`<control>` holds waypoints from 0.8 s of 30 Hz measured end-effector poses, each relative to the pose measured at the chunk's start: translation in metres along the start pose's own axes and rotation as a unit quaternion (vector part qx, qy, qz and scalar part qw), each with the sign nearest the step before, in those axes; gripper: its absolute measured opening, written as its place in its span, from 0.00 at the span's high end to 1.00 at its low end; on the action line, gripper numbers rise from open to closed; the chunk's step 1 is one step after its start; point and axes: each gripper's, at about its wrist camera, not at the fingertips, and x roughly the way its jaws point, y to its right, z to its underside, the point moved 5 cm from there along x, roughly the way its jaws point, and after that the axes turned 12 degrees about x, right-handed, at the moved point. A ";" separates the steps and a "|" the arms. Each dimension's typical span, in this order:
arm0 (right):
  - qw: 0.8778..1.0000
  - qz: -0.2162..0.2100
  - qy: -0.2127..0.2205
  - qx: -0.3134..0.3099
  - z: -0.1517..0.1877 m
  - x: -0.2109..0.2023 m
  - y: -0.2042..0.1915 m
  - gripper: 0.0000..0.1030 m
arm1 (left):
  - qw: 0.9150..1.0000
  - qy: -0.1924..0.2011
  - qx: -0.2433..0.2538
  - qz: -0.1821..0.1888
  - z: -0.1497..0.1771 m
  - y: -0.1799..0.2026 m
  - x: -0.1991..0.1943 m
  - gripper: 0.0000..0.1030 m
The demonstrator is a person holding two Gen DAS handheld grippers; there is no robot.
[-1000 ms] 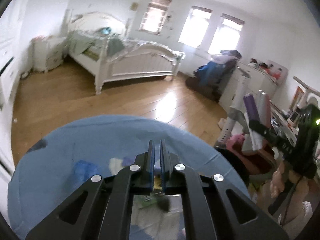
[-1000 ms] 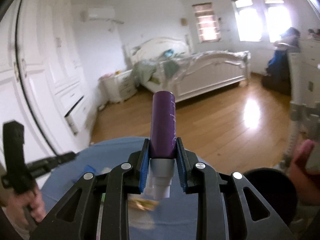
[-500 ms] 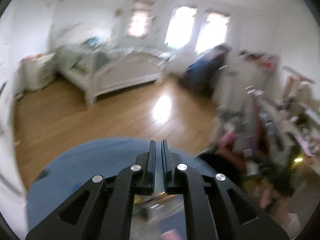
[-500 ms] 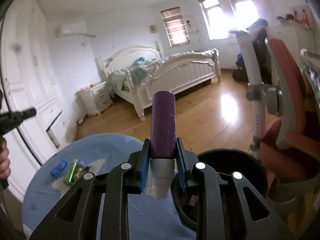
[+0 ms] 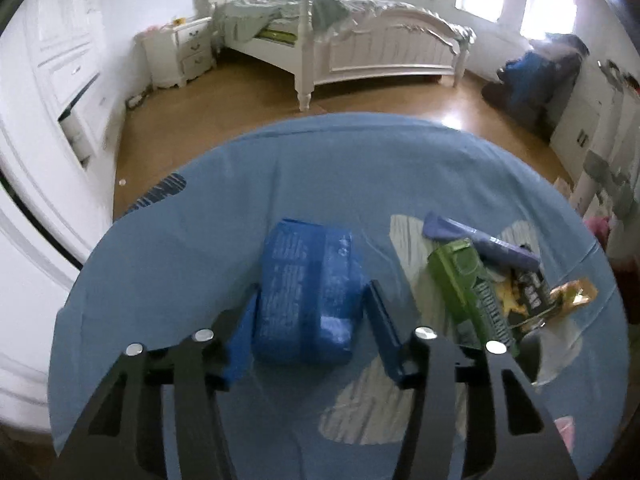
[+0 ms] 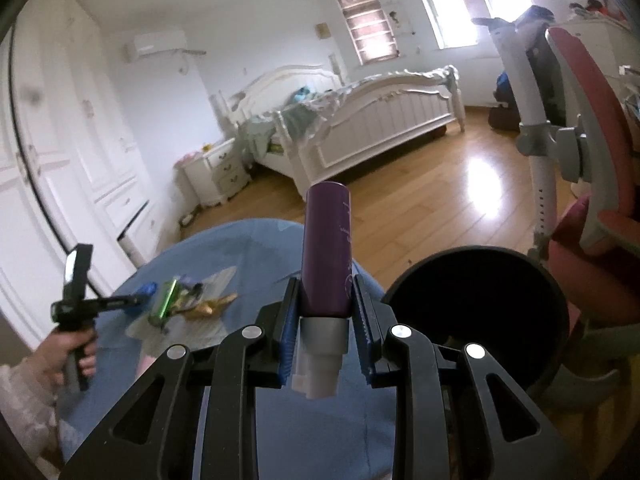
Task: Collect trash
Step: 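Carry the blue packet and purple tube over the bin and open both tools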
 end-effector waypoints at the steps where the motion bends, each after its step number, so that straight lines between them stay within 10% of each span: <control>1: 1.000 0.001 0.000 0.000 0.001 0.000 0.000 0.75 | 1.000 0.003 -0.005 0.005 -0.001 -0.002 -0.002 0.56; 6: 1.000 0.010 0.020 -0.004 -0.006 -0.006 -0.004 0.75 | 0.994 0.086 -0.004 0.071 -0.032 0.032 -0.059 0.57; 12: 0.998 0.032 0.050 0.003 -0.032 -0.007 0.010 0.75 | 0.959 0.175 0.082 0.207 -0.082 0.175 -0.125 0.57; 19: 0.994 0.088 0.064 0.002 -0.052 0.003 0.056 0.75 | 0.928 0.170 0.115 0.310 -0.103 0.302 -0.112 0.56; 24: 0.991 0.124 0.058 0.001 -0.057 0.014 0.092 0.75 | 0.926 0.123 0.121 0.336 -0.104 0.352 -0.068 0.56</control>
